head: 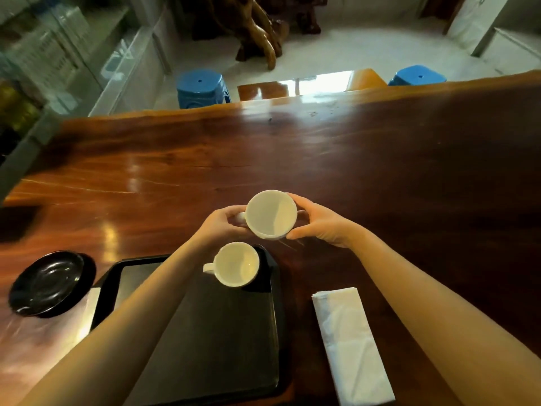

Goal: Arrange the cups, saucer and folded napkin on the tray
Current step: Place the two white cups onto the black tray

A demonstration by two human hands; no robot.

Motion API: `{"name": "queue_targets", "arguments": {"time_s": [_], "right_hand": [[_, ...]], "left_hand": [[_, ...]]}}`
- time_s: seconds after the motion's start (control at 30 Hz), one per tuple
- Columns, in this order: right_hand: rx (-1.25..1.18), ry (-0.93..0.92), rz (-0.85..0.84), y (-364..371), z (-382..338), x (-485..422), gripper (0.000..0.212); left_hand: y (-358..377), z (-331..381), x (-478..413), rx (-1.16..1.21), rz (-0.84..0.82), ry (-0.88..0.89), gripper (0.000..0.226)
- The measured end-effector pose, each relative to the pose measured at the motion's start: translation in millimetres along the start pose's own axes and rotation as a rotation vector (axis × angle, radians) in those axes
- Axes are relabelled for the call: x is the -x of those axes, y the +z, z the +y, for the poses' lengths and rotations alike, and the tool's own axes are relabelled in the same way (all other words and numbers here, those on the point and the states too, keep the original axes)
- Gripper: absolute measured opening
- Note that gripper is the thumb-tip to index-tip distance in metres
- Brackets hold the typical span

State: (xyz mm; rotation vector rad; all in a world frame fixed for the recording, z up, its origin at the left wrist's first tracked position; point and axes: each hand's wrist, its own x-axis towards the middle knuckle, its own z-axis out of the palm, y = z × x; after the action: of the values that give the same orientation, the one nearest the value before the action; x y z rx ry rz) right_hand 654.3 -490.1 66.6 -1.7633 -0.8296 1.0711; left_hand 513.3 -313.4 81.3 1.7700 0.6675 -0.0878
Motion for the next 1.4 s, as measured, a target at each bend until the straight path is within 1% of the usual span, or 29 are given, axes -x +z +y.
{"name": "queue_targets", "arguments": {"time_s": [0.17,0.37,0.53,0.7,0.83,1.03,1.27,1.4], "right_hand": [[-0.022,-0.01,-0.038,57,-27,-21,0.082],[-0.027,0.031,-0.077,144,-44,-59,0.077],[-0.094,0.079,-0.112,216,-32,-95,0.081],[-0.171,0.177,-0.102,267,-11,-118,0.085],[-0.178,0.205,-0.074,287,5,-127,0.086],[-0.219,0.252,-0.017,297,14,-135,0.092],[-0.172,0.286,-0.017,298,16,-137,0.092],[-0.074,0.313,-0.011,297,10,-137,0.092]], "left_hand": [[-52,-25,32,0.031,0.061,-0.023,0.051],[-124,-85,61,0.028,0.133,-0.057,0.054],[-169,-137,70,0.063,0.158,-0.097,0.052],[-189,-192,60,0.058,0.143,-0.197,0.053],[-192,-218,54,0.056,0.127,-0.225,0.052],[-186,-234,46,0.1,0.149,-0.243,0.051],[-183,-246,45,0.131,0.129,-0.239,0.053],[-184,-245,47,0.095,0.11,-0.242,0.054]]}}
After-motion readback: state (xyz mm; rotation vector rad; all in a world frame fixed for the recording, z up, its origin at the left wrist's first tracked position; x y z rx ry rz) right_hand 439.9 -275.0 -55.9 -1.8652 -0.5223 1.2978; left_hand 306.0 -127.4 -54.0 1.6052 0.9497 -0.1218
